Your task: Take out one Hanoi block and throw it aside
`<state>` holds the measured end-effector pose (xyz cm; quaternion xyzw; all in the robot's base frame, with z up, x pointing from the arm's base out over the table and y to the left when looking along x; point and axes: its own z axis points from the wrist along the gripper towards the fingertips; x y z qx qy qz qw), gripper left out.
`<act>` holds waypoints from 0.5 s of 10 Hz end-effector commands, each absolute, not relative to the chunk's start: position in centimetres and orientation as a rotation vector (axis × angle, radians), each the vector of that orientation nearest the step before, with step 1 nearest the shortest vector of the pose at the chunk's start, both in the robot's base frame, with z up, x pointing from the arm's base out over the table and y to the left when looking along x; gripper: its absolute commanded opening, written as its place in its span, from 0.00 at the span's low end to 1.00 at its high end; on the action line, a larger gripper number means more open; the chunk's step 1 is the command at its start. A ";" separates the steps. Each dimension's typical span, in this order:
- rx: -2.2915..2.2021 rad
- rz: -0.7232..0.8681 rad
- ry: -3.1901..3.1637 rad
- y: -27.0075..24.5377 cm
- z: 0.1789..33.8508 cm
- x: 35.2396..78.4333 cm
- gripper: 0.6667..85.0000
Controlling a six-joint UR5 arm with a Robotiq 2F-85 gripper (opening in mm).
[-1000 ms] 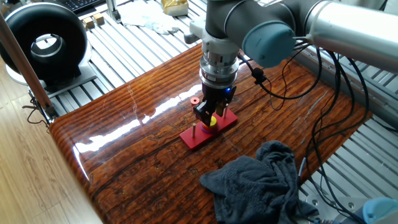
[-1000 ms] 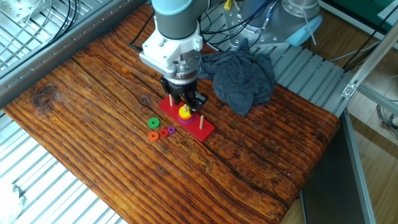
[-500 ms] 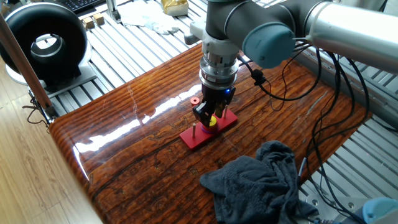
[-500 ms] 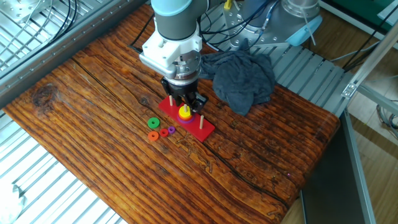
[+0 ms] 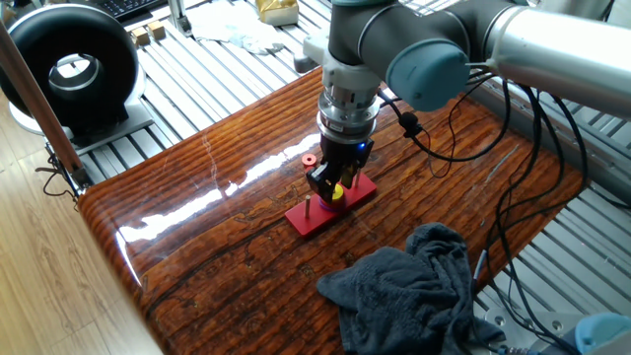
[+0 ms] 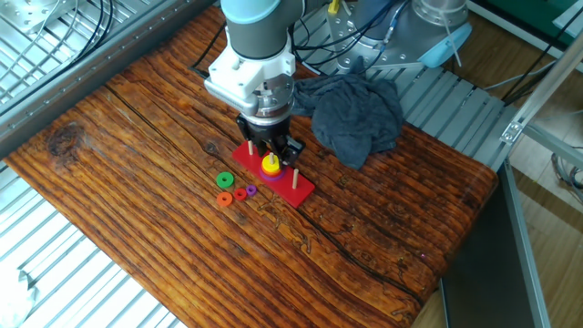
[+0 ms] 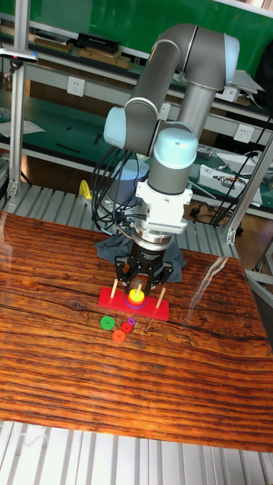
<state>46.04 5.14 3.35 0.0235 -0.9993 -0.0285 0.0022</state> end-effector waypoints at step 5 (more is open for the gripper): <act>0.071 -0.117 -3.143 5.5 3.4 46.3 0.51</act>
